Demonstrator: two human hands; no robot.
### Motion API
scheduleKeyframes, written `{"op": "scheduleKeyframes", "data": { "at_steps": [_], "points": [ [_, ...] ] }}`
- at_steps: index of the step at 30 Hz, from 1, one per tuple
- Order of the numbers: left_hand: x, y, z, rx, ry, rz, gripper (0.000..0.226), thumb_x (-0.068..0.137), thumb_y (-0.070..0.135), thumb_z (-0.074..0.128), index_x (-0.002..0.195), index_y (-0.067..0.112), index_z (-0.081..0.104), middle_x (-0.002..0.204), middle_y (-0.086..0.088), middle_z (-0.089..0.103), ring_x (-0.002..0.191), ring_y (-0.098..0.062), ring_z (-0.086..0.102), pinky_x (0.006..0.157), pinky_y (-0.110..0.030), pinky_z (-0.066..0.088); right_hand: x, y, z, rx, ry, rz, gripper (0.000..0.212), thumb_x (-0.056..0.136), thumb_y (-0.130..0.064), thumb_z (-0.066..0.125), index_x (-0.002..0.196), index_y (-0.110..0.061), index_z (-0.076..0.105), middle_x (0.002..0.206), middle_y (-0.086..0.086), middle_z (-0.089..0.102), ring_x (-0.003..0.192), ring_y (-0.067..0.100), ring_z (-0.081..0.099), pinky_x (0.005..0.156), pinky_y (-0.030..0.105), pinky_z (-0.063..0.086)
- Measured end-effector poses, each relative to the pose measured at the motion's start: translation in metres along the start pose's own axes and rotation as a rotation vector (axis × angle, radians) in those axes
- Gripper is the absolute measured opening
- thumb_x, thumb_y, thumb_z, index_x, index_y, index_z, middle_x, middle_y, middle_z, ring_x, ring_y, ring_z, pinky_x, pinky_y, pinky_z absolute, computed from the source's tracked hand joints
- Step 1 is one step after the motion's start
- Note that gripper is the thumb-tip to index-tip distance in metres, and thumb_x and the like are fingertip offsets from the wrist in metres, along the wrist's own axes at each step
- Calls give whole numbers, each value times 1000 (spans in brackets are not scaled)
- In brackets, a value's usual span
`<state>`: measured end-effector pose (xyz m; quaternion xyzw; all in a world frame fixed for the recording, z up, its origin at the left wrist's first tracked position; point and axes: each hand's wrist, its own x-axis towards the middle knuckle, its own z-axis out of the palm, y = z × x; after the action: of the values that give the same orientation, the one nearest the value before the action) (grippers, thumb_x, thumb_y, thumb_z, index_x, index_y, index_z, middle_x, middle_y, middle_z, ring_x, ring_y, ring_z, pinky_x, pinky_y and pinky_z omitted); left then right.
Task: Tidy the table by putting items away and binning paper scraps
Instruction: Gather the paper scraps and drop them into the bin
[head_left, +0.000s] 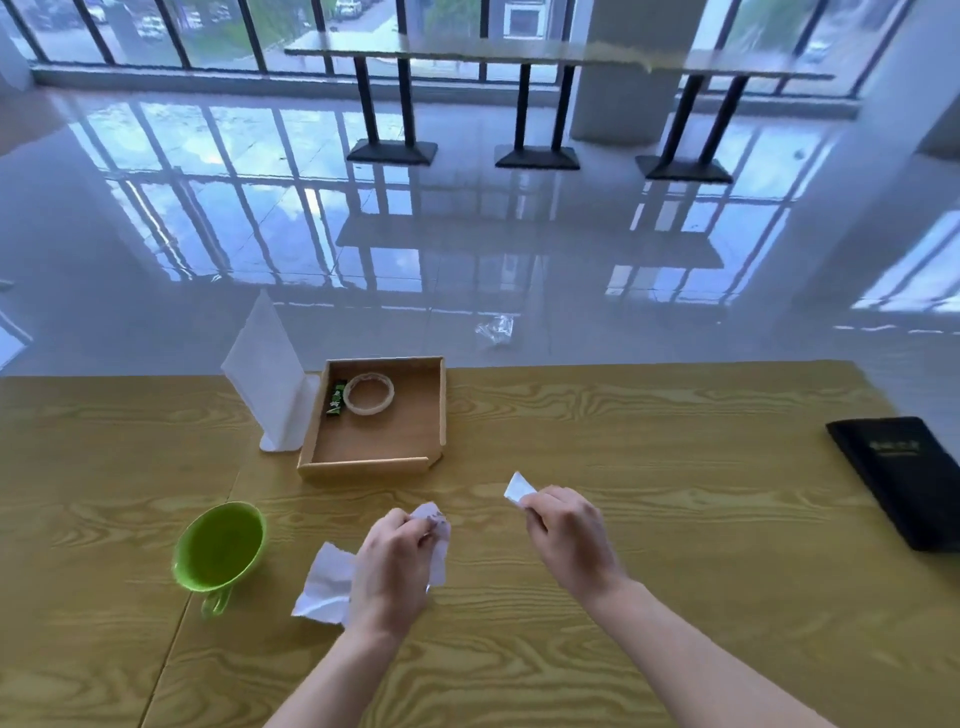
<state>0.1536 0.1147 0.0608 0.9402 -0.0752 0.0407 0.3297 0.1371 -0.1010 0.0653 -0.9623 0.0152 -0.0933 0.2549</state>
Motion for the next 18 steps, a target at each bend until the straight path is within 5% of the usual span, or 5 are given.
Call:
{"op": "scheduleKeyframes", "data": {
  "at_steps": [7,18],
  "points": [
    [7,41,14,-18,-101,185,2,83,14,73,83,13,75,77,-2,61,74,-26,60,62,-33,46,-42,14,-32,-22,199,187,16,75,-1,74,68,-13,67,65,2,66,63,21,61,58,22,33],
    [-13,133,61,-79,-190,392,7,83,12,73,86,17,76,73,2,56,71,-23,56,61,-31,41,-106,68,-94,-17,328,365,18,84,-5,66,68,-10,62,64,7,62,64,29,57,57,38,45]
  ]
}}
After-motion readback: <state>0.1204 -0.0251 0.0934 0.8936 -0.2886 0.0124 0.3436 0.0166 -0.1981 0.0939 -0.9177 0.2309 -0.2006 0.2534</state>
